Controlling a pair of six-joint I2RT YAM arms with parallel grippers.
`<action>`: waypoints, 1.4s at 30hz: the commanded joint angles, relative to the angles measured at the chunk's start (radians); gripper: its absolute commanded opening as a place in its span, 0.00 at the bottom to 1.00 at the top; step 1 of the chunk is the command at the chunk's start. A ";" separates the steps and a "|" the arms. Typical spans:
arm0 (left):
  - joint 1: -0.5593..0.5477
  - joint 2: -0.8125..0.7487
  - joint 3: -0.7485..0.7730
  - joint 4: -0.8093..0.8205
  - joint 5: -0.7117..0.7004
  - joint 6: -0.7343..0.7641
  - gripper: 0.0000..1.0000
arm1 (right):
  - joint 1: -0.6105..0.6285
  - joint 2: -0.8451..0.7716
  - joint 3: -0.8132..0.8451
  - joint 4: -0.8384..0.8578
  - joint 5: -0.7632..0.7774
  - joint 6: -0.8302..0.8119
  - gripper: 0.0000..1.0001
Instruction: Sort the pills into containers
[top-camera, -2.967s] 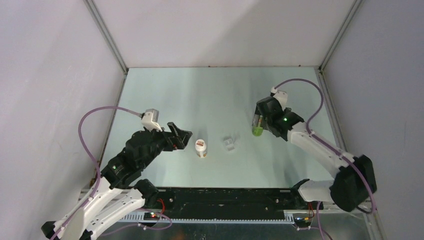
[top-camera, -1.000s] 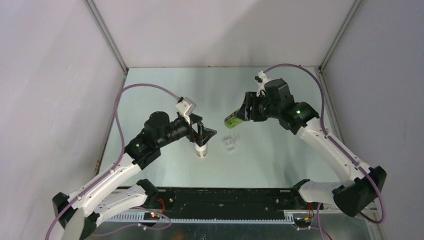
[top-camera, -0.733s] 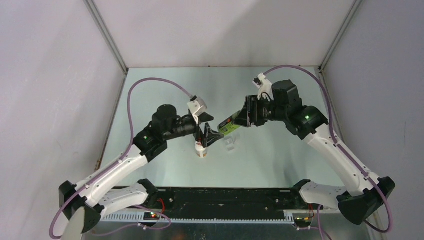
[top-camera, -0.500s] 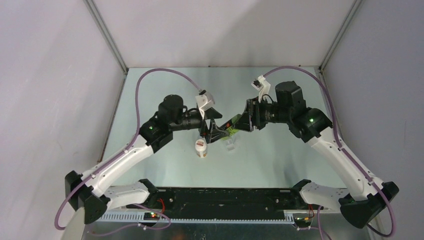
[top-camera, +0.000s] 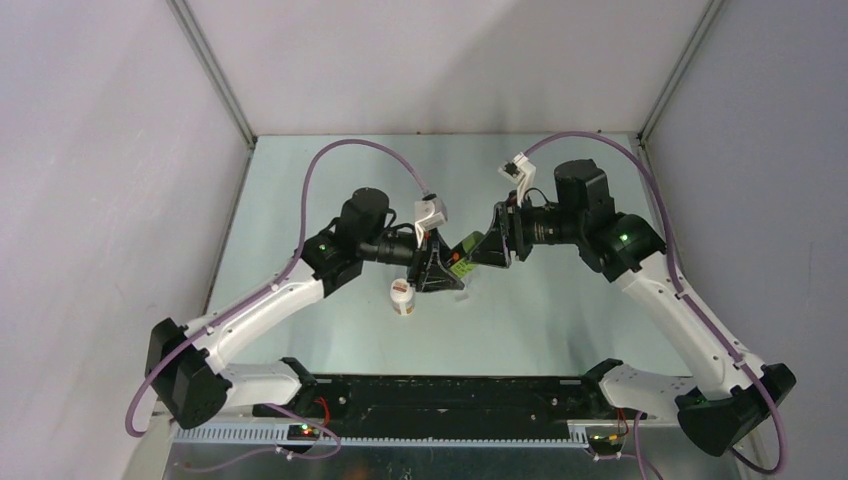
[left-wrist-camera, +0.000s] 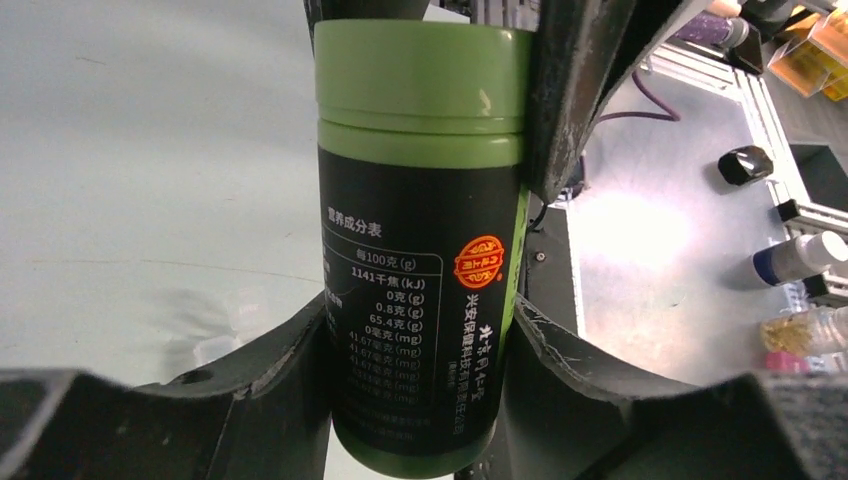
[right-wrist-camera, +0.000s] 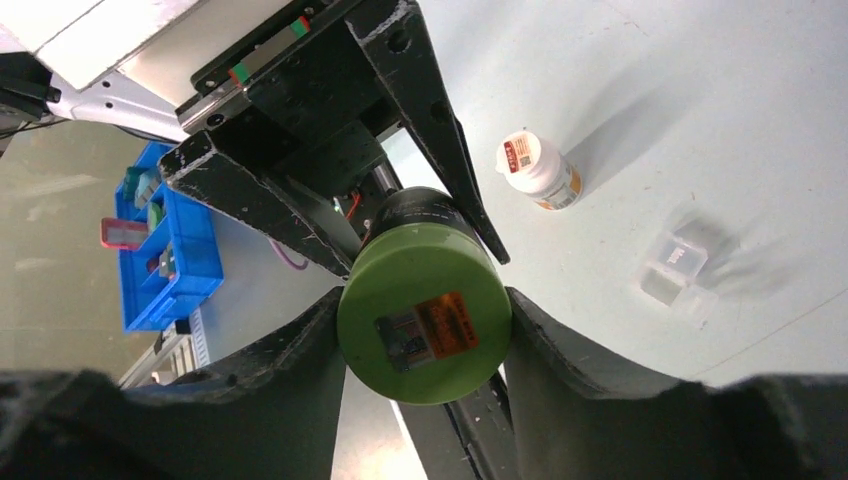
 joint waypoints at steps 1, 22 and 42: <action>-0.003 -0.020 0.022 0.115 -0.002 -0.029 0.03 | 0.009 -0.005 0.010 0.106 -0.047 0.062 0.72; -0.004 -0.086 -0.109 0.338 -0.347 -0.203 0.00 | 0.157 -0.142 -0.287 0.683 0.633 0.493 0.69; 0.002 0.019 0.103 0.107 0.117 -0.285 0.00 | -0.205 -0.132 -0.287 0.667 -0.665 -0.107 0.00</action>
